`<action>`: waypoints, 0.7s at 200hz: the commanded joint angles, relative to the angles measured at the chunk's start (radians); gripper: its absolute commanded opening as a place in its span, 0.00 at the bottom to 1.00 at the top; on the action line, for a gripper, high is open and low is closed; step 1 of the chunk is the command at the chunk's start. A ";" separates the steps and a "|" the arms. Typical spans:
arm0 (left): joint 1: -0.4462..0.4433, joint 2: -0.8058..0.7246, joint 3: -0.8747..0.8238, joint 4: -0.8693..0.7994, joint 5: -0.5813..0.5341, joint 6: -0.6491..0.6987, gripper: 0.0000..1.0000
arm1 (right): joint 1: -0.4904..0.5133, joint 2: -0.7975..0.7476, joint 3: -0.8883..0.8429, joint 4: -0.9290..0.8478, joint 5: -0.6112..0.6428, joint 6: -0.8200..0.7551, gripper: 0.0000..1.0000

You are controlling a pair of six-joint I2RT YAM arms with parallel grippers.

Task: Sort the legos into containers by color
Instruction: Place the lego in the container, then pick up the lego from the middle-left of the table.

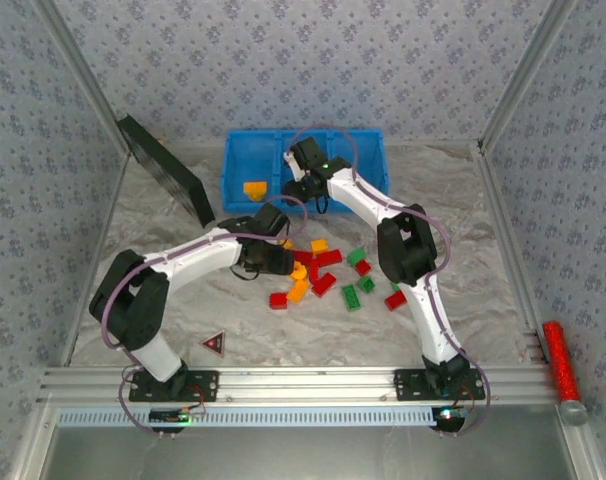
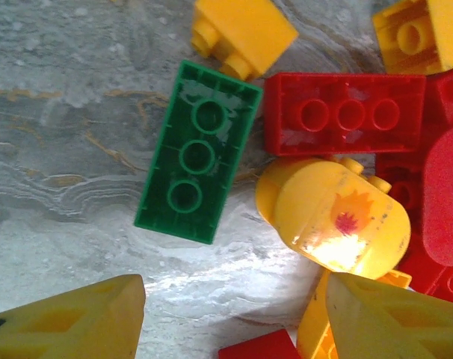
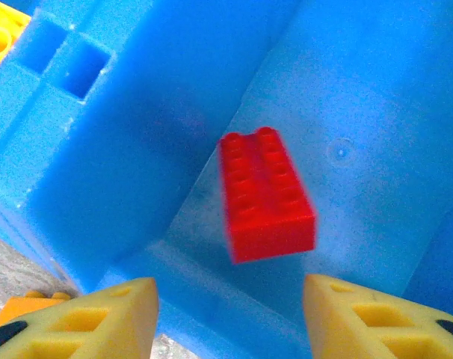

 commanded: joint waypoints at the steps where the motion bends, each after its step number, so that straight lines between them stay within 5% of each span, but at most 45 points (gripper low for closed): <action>1: -0.044 0.008 0.026 -0.042 0.054 0.036 0.65 | -0.011 -0.026 0.015 -0.019 -0.030 -0.008 0.57; 140: -0.188 0.202 0.116 -0.062 0.065 0.113 0.61 | -0.087 -0.428 -0.254 -0.019 -0.157 0.036 0.63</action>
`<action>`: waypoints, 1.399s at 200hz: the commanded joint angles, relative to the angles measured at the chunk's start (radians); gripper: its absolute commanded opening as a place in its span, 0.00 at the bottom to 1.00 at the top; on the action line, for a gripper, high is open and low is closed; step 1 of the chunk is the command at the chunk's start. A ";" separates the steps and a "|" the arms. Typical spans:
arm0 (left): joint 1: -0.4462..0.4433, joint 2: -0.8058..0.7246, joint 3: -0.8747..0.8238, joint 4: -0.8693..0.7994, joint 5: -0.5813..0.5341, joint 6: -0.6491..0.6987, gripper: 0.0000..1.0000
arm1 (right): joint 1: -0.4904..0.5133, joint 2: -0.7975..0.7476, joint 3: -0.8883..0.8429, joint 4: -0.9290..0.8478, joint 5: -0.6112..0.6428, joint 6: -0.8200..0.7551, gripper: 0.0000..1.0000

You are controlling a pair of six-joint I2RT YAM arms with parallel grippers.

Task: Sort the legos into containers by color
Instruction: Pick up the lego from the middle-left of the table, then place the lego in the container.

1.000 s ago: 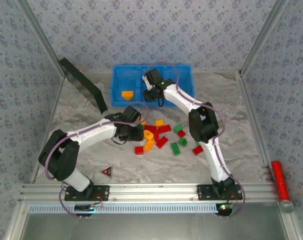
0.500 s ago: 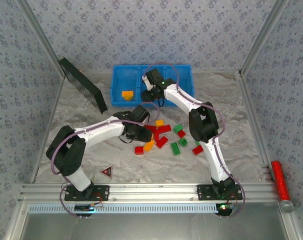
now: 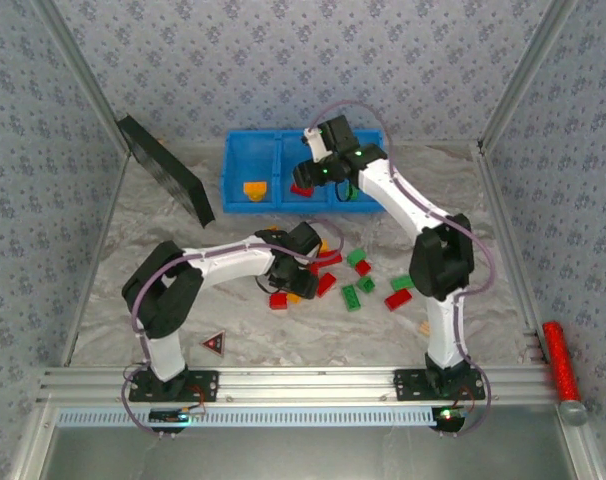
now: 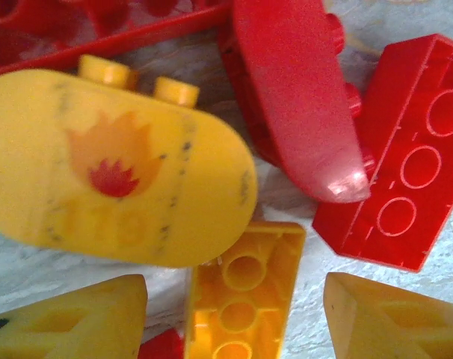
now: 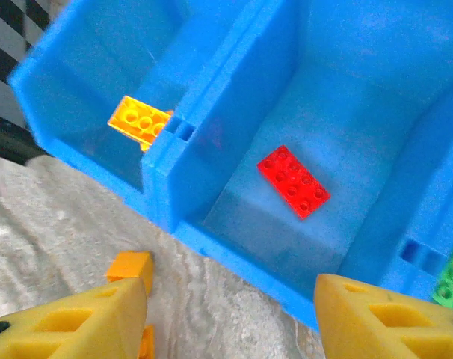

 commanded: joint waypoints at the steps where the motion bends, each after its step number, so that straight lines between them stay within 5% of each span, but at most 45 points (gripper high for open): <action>1: -0.013 0.033 0.030 -0.033 0.017 0.022 0.61 | -0.018 -0.102 -0.086 -0.020 -0.022 0.029 0.63; 100: -0.017 0.034 0.022 -0.062 0.032 0.006 0.26 | -0.066 -0.645 -0.716 -0.159 0.058 0.272 0.65; 161: 0.053 -0.005 0.352 -0.237 0.063 0.091 0.20 | 0.048 -0.951 -1.119 -0.058 0.036 0.509 0.66; 231: 0.194 0.163 0.804 -0.316 0.024 0.173 0.20 | 0.246 -0.919 -1.241 0.063 0.117 0.602 0.68; 280: 0.369 0.183 0.859 -0.320 -0.074 0.182 0.19 | 0.266 -0.823 -1.225 0.057 0.191 0.617 0.71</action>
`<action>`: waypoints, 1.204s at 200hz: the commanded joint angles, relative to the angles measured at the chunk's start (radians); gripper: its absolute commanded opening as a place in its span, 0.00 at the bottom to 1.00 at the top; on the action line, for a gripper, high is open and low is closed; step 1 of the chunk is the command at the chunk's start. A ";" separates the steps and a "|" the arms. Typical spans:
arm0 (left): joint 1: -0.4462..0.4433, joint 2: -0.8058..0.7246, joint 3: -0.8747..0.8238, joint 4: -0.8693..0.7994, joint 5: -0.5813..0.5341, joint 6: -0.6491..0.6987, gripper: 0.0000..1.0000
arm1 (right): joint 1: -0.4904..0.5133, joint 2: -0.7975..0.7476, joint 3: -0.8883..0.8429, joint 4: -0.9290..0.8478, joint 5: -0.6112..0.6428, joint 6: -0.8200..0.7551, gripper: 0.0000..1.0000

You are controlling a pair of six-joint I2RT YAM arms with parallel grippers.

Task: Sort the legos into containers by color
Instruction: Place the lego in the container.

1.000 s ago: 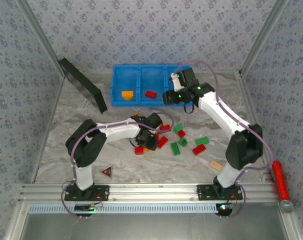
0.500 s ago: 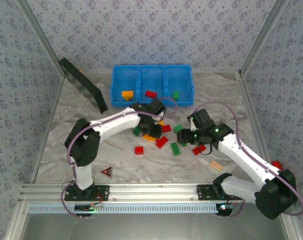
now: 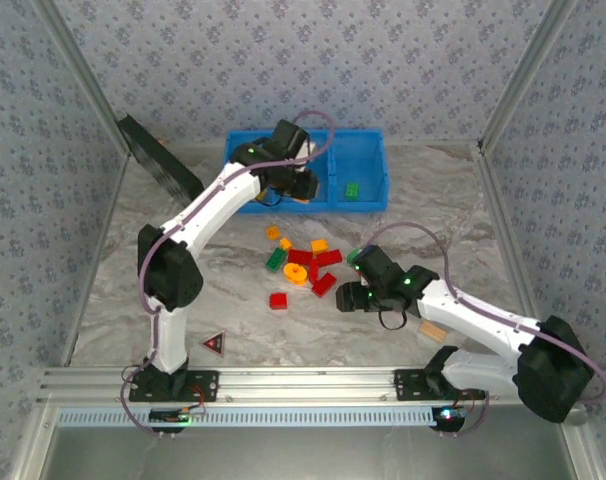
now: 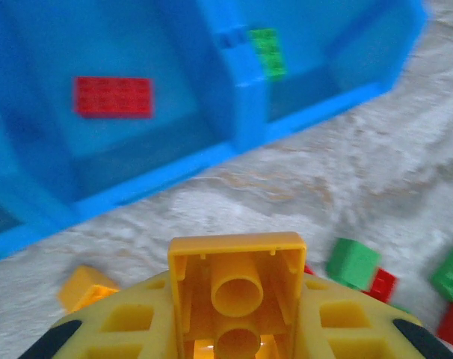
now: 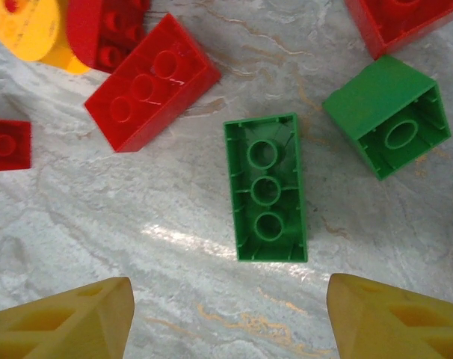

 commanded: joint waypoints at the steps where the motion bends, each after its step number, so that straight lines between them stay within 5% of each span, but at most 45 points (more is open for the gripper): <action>1: 0.098 -0.008 0.026 -0.036 -0.064 0.018 0.20 | 0.001 0.034 0.010 -0.004 0.074 0.036 0.71; 57: 0.288 0.043 0.030 -0.002 -0.012 -0.027 0.19 | -0.023 0.139 0.030 0.041 0.051 0.027 0.71; 137: 0.351 0.290 0.208 -0.052 0.011 -0.018 0.19 | -0.046 0.301 0.091 0.041 0.040 -0.046 0.67; 181: 0.354 0.405 0.312 -0.117 0.022 -0.036 0.26 | -0.047 0.364 0.119 0.051 0.019 -0.068 0.58; 241: 0.348 0.386 0.330 -0.124 0.039 -0.025 0.43 | -0.044 0.376 0.108 0.058 -0.019 -0.094 0.32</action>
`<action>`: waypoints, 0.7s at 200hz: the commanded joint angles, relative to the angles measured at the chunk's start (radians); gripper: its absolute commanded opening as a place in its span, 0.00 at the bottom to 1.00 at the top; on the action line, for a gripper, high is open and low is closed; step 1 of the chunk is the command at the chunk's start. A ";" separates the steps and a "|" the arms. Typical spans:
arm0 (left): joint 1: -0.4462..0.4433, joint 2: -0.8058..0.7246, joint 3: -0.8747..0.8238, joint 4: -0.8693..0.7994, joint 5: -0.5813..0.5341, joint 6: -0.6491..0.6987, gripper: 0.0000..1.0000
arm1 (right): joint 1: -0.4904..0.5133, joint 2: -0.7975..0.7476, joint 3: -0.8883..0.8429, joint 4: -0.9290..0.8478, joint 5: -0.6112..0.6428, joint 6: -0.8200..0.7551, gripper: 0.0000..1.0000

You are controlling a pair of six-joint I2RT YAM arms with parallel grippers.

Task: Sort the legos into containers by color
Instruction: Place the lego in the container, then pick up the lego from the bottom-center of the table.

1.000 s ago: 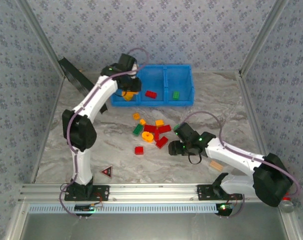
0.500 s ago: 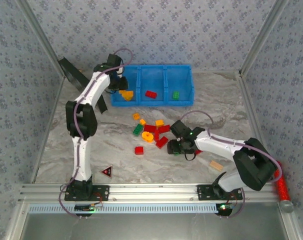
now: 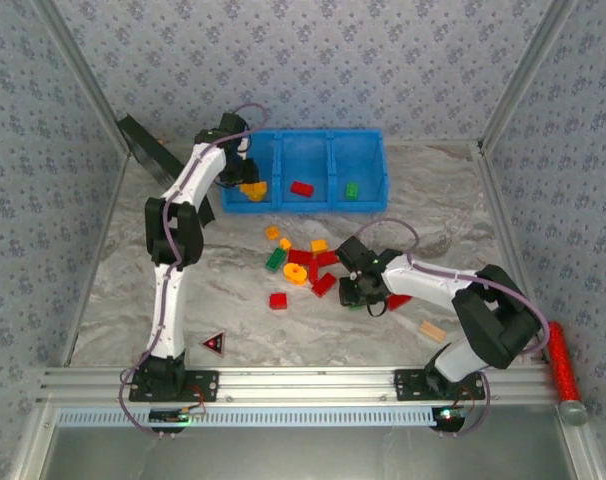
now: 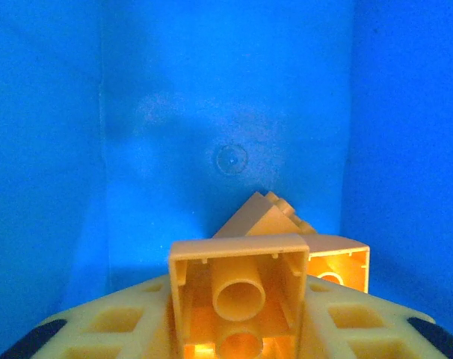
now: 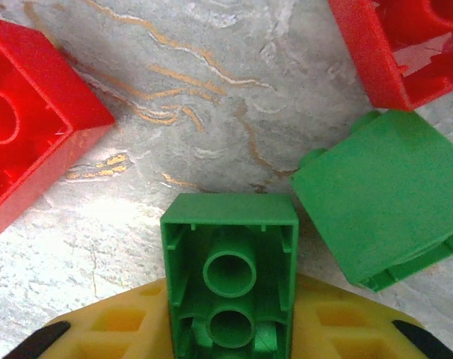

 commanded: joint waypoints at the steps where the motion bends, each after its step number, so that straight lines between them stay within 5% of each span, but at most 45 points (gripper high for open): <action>1: -0.002 -0.019 0.043 -0.037 0.026 0.005 0.44 | 0.004 0.020 0.007 0.014 -0.045 -0.023 0.31; 72: -0.029 -0.156 0.070 -0.050 0.061 0.051 0.61 | -0.024 -0.214 0.014 -0.092 -0.105 -0.040 0.24; 140: -0.070 -0.409 -0.133 -0.051 0.053 0.092 0.64 | -0.251 -0.371 0.196 -0.250 -0.140 -0.180 0.23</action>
